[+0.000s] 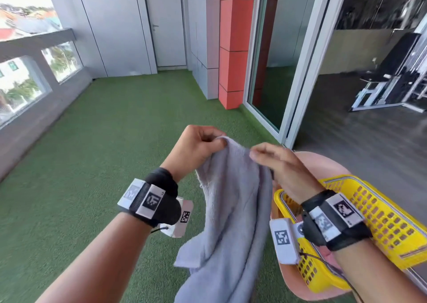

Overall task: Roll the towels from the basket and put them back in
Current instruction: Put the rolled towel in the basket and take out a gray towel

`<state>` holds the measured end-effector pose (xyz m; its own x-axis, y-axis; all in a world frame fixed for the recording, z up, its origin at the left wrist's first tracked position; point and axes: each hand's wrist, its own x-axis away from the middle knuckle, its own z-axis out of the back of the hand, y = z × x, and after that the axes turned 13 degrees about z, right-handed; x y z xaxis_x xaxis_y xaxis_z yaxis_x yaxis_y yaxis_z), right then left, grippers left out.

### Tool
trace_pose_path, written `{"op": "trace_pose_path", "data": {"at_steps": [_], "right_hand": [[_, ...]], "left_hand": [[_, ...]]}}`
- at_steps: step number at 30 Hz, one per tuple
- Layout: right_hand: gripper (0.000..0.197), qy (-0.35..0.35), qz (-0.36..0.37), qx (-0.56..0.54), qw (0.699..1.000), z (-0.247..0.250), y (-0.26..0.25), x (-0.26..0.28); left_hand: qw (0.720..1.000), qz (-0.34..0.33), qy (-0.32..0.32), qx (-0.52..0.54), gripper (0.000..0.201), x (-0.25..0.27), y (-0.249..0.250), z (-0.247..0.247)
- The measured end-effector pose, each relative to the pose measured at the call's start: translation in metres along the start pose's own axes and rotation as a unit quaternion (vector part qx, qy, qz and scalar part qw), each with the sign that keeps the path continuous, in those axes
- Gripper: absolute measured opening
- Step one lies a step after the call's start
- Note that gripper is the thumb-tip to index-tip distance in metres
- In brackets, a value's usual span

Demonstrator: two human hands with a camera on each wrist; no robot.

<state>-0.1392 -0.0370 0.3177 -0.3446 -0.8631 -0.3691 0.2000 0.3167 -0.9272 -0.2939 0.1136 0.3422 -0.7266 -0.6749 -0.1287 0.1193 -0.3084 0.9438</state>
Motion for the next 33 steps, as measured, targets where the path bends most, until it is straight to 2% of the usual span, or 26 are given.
{"op": "trace_pose_path", "data": {"at_steps": [2,3,7,10,13,15,16,18,21,25,29,31,33], "right_hand": [[0.029,-0.068,-0.013,0.032,0.997,-0.016,0.009,0.001],[0.036,-0.071,-0.007,0.041,0.997,-0.019,0.01,0.0],[0.025,0.048,0.004,-0.019,0.999,0.0,0.0,-0.003],[0.018,0.076,0.0,-0.024,0.997,0.012,0.002,-0.001],[0.019,0.014,-0.027,0.039,0.999,0.008,0.017,0.005],[0.028,-0.039,-0.048,0.048,0.997,0.0,0.022,0.01],[0.034,-0.039,-0.04,0.041,0.998,-0.003,0.022,0.01],[0.044,-0.001,0.002,0.002,1.0,-0.006,0.014,0.005],[0.042,0.05,0.037,-0.037,0.997,-0.007,0.002,-0.004],[0.025,0.074,0.04,-0.011,0.996,-0.003,0.003,-0.005],[0.007,0.077,0.057,0.016,0.995,0.0,-0.001,-0.015],[0.007,0.134,0.078,0.032,0.987,0.009,-0.005,-0.028],[0.009,0.232,0.105,0.018,0.967,0.026,-0.013,-0.043]], "left_hand": [[1.0,-0.015,-0.017,-0.017,0.007,-0.003,0.007,-0.006],[0.999,-0.017,-0.034,-0.036,0.006,-0.003,0.006,-0.008],[0.996,0.043,-0.078,-0.029,0.017,0.001,-0.022,-0.004],[0.992,0.065,-0.059,0.09,0.021,0.008,-0.033,-0.003],[0.976,0.083,-0.01,0.201,0.023,0.008,-0.024,-0.006],[0.99,0.05,-0.021,0.134,0.036,0.003,-0.015,-0.01],[0.997,0.023,-0.043,0.067,0.039,0.002,-0.009,-0.014],[0.996,-0.025,-0.076,-0.032,0.038,0.001,0.003,-0.026],[0.996,-0.034,-0.078,-0.024,0.032,-0.003,0.009,-0.037],[0.997,-0.018,-0.053,-0.047,0.042,-0.008,0.002,-0.04],[0.996,0.021,-0.082,0.02,0.057,0.0,-0.003,-0.043],[0.995,0.036,-0.087,0.034,0.058,0.008,-0.01,-0.045],[0.995,0.049,-0.085,0.035,0.05,0.016,-0.021,-0.043]]}}
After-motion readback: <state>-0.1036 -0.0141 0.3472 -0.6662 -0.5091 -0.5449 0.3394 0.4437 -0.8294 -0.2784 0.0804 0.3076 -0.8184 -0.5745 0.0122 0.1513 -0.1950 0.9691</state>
